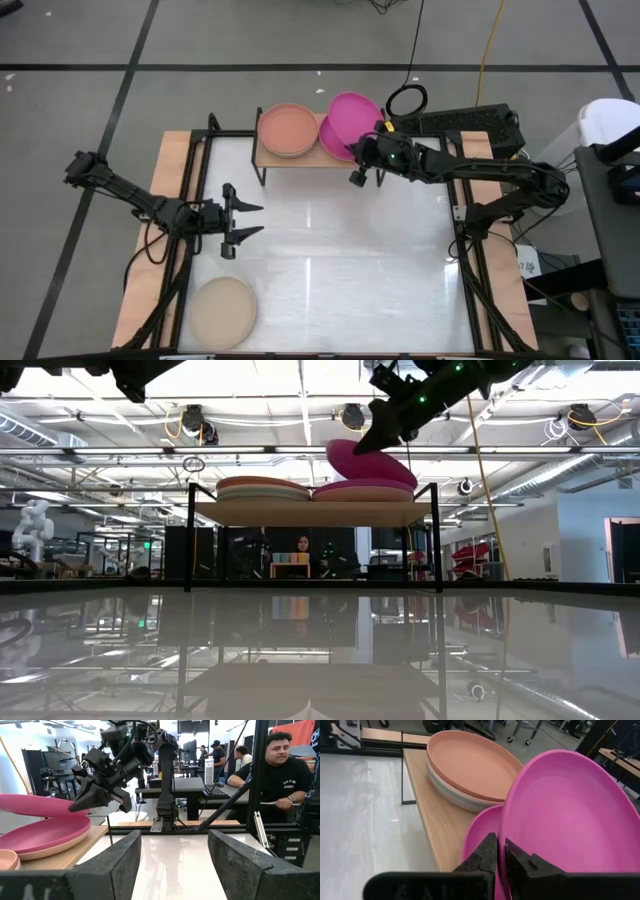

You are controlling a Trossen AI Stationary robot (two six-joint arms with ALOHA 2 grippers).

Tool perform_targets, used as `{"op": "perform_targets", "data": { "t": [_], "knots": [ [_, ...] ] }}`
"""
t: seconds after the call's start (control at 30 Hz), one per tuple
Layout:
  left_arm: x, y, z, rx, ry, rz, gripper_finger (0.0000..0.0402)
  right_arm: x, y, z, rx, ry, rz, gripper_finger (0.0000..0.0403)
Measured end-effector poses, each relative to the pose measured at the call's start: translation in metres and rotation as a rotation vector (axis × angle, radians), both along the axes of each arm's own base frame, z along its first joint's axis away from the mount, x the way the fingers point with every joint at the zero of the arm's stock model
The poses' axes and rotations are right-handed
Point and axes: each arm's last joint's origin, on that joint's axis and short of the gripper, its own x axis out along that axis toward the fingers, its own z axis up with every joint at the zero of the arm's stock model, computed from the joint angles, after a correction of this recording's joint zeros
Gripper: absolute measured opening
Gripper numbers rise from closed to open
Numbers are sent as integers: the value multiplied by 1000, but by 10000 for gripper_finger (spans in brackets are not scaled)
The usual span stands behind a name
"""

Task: Place and stack plates onto a shelf
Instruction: Stack the pink plate on top of the pink plate on the shelf

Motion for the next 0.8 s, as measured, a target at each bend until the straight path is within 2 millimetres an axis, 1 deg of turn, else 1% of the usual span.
{"op": "perform_targets", "data": {
  "t": [0.3,0.43,0.8],
  "knots": [
    [0,0,0,-23,0,-2,234,1,4,0,3,-1,14,11],
    [0,0,0,-31,1,-3,234,3,7,0,44,-22,82,17],
    [0,0,-1,-29,7,-3,234,3,6,1,64,-41,65,94]
  ]
}}
